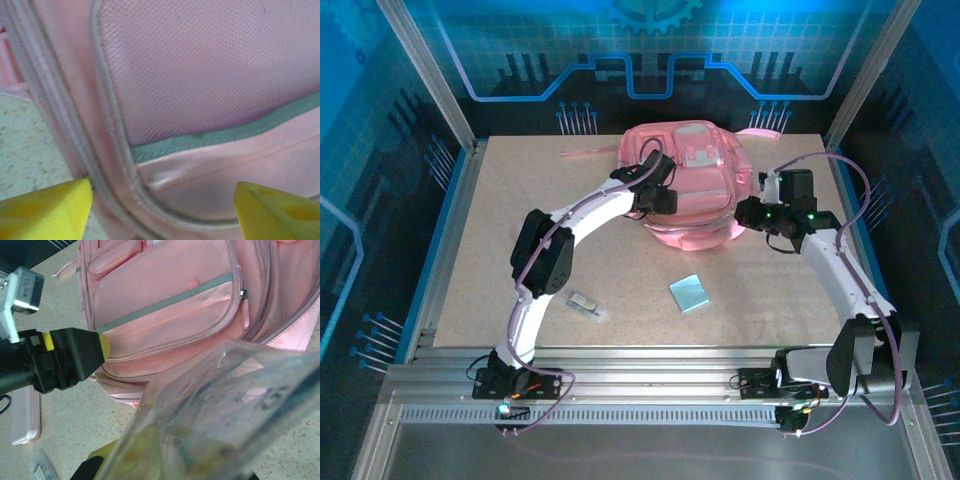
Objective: Pack the student bag
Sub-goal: Open the student bag at the top-center of the table.
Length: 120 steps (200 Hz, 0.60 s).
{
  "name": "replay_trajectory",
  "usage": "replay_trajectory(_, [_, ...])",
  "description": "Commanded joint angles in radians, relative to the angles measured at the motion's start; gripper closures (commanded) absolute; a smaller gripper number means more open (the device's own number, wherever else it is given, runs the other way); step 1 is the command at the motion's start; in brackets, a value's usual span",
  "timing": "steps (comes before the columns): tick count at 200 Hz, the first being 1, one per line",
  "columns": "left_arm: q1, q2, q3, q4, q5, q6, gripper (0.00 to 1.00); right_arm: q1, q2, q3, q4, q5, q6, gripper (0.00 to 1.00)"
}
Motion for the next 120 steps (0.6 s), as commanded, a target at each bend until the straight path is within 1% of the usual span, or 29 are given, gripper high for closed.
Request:
replay_trajectory(1, [0.018, 0.058, 0.056, 0.035, 0.035, -0.038, 0.32, -0.014, -0.028, -0.012, 0.003, 0.012, -0.014, 1.00])
replay_trajectory(10, [0.021, 0.069, 0.061, 0.049, 0.046, -0.044, 0.42, -0.013, -0.027, -0.012, 0.002, 0.011, -0.015, 1.00])
replay_trajectory(20, [0.025, 0.081, 0.067, 0.057, 0.060, -0.054, 0.56, -0.013, -0.026, -0.014, 0.000, 0.012, -0.015, 1.00])
replay_trajectory(29, [0.030, 0.087, 0.072, 0.057, 0.078, -0.062, 0.69, -0.013, -0.029, -0.016, -0.002, 0.013, -0.016, 1.00])
replay_trajectory(45, [0.033, 0.075, 0.070, 0.060, 0.118, -0.075, 1.00, -0.016, -0.036, -0.016, -0.007, 0.019, -0.019, 1.00])
replay_trajectory(97, [0.041, -0.070, -0.007, 0.125, 0.206, -0.151, 1.00, -0.047, -0.083, -0.004, -0.048, 0.039, -0.038, 1.00])
replay_trajectory(120, [0.061, -0.123, -0.036, 0.183, 0.291, -0.225, 1.00, -0.082, -0.114, 0.000, -0.067, 0.025, -0.040, 1.00])
